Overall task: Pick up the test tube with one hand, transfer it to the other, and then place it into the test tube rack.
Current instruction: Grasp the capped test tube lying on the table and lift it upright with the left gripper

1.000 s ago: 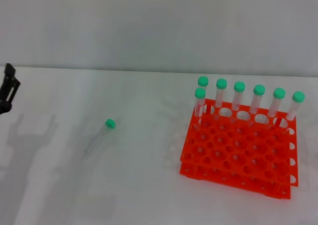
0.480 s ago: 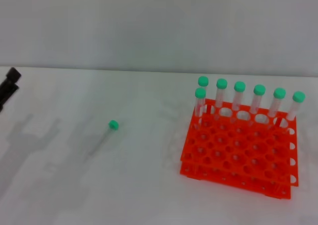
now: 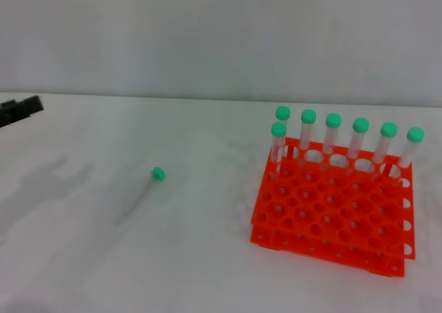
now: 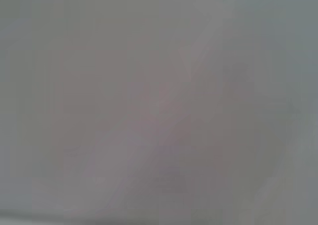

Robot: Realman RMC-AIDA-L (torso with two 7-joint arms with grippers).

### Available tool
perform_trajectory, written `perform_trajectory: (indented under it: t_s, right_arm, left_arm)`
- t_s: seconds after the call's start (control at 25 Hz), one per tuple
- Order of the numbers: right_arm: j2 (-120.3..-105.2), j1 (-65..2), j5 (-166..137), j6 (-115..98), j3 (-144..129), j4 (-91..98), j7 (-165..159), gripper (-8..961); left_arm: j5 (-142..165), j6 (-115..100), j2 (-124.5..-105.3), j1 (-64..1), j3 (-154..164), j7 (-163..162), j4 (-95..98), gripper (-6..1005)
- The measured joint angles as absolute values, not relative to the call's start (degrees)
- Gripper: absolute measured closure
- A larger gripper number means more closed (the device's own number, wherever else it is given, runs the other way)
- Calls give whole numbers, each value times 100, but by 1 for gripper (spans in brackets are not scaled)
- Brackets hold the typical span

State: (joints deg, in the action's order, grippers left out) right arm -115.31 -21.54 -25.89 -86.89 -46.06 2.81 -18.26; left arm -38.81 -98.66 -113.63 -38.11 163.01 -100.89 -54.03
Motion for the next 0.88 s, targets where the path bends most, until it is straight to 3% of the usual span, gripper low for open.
perform_trajectory:
  t_s: [0.2,0.52,0.64,0.88]
  right_arm:
    - [-11531,-2159,-2588,-8676,-4605,282,-1828,321]
    - [-11531,-2162,-2591,-8667,-4605,259,-1828,321]
    - [-11531,-2162,-2593,-8666,-4605,258,-1828,321]
    - [-11531,-2162,-2589,-8608,-4605,271,-1828,322]
  left_arm:
    - [-1793,-9989,-11088,-4724,16305,-10911,-5750,262]
    - [328,-10023,-10895,-5705,16309,-11387,-5830,261]
    - [1003,-9965,-10891,-5958,16316,-11401,-5797,261]
    - [1716,-9549,-11096,-6268,16320,-11365,-5624,262]
